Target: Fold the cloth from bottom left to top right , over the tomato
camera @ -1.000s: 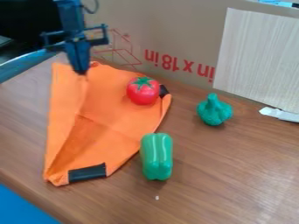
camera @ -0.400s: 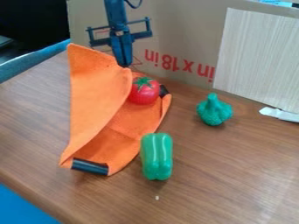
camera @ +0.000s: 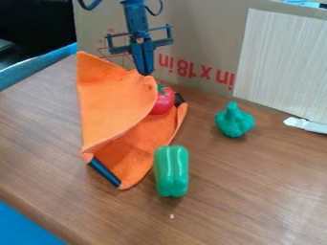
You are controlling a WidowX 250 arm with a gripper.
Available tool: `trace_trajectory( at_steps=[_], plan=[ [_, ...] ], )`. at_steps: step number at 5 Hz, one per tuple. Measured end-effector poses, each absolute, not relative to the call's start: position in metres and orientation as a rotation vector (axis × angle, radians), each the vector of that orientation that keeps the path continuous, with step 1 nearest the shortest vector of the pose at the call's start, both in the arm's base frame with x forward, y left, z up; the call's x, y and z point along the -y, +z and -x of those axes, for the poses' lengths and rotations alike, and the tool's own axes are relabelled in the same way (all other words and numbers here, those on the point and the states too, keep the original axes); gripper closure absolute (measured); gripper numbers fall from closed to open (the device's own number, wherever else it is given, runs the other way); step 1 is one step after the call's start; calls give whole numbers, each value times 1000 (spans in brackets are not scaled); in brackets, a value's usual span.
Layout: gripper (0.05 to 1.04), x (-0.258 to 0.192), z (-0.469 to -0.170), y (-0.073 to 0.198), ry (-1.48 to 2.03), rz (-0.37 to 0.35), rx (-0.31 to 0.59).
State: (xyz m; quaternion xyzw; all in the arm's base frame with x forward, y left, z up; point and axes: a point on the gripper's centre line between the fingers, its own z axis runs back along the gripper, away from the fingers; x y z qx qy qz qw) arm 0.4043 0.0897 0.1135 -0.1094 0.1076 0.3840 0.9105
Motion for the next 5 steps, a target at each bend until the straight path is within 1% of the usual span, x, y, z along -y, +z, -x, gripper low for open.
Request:
trace_trajectory(
  at_steps=[1,2,3,4,5],
  plan=[
    [1030,-79,-408,112,793,234,-235],
    [1030,-68,-414,118,791,258,-240],
    [1008,-57,-423,126,759,291,-207],
    [862,-63,-430,116,723,269,-145],
    [606,-64,-431,123,674,271,-90]
  ],
)
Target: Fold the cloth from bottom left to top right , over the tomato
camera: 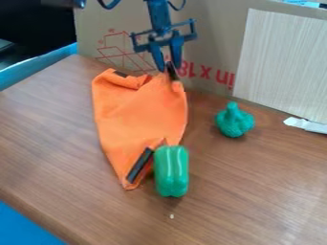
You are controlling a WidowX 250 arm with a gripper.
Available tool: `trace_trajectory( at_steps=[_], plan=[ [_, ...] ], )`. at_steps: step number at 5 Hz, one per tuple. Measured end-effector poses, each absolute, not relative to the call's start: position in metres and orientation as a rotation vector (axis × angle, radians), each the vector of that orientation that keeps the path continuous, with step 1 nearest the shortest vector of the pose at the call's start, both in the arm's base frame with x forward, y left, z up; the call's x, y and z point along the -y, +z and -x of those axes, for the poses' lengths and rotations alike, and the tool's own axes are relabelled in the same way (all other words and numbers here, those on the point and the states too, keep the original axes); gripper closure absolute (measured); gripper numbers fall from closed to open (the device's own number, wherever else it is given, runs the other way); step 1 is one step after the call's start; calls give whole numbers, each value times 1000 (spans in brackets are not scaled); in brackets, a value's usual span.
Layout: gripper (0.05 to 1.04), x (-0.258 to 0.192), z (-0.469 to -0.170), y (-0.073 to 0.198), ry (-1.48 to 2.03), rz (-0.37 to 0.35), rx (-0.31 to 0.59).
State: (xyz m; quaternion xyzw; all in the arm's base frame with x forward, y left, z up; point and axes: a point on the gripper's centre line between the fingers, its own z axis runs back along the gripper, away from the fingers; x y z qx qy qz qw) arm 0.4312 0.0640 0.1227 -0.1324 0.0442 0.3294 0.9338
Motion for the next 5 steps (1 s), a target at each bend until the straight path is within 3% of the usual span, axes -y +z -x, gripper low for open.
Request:
trace_trajectory(
  at_steps=[1,2,3,5],
  plan=[
    [272,-62,-431,129,618,283,-61],
    [90,-59,-425,152,486,303,4],
    [82,-66,-414,184,339,306,86],
    [82,-109,-368,251,-17,145,228]
  ],
)
